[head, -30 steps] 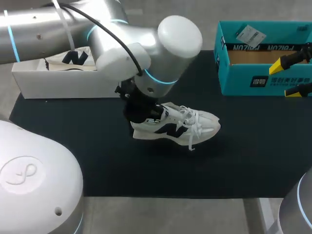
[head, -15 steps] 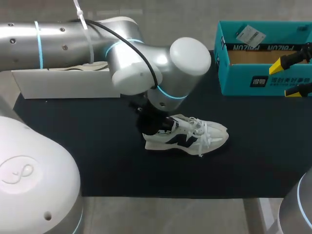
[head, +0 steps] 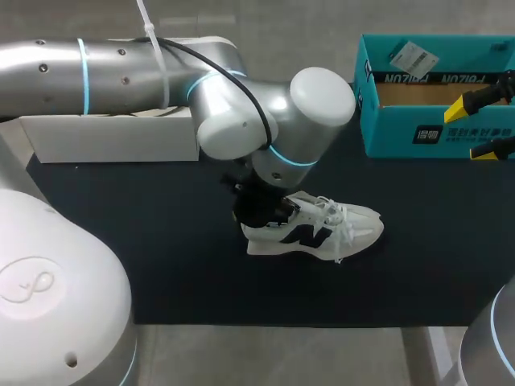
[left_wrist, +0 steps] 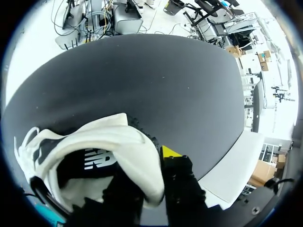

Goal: Take the shoe out of the shoebox, open the shoe tongue, remove and reinsert the insole, then place the shoe into the shoebox

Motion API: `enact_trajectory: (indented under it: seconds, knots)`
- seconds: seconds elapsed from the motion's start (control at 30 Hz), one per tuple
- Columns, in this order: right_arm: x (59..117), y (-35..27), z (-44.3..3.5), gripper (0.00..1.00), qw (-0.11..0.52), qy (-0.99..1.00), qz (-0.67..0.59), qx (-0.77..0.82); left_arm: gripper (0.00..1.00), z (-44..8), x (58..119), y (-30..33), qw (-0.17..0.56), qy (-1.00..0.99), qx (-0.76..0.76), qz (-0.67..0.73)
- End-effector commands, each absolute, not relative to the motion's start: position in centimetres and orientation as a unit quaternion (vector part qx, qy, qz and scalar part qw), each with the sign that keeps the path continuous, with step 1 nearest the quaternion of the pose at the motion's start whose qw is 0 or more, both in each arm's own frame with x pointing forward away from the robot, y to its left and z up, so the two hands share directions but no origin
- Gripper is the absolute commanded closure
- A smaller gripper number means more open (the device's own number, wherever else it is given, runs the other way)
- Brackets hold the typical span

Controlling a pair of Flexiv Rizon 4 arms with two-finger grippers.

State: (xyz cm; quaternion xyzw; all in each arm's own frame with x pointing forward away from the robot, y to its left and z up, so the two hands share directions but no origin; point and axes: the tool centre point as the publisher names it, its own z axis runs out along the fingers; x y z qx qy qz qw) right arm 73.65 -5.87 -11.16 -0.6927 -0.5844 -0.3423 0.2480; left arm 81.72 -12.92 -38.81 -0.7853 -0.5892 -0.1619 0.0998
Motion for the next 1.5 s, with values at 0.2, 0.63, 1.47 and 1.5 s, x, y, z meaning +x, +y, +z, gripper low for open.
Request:
enact_trajectory:
  seconds: [0.2, 0.63, 1.47, 1.5]
  knots:
    - [73.6, -5.8, -11.2, 0.0, 0.247, -0.584, -0.342, -0.693, 0.0, -36.0, 81.1, -13.6, 0.079, -0.576, -0.8, -0.148]
    - [73.6, -5.8, -11.2, 0.0, 0.247, -0.584, -0.342, -0.693, 0.0, -26.9, 79.3, -12.0, 0.041, -0.718, -0.692, -0.068]
    - [73.6, -5.8, -11.2, 0.0, 0.247, -0.584, -0.342, -0.693, 0.0, -22.7, 79.9, -6.6, -0.025, -0.884, -0.444, 0.143]
    - [73.6, -5.8, -11.2, 0.0, 0.247, -0.584, -0.342, -0.693, 0.0, -22.7, 79.9, -6.5, -0.027, -0.885, -0.441, 0.146]
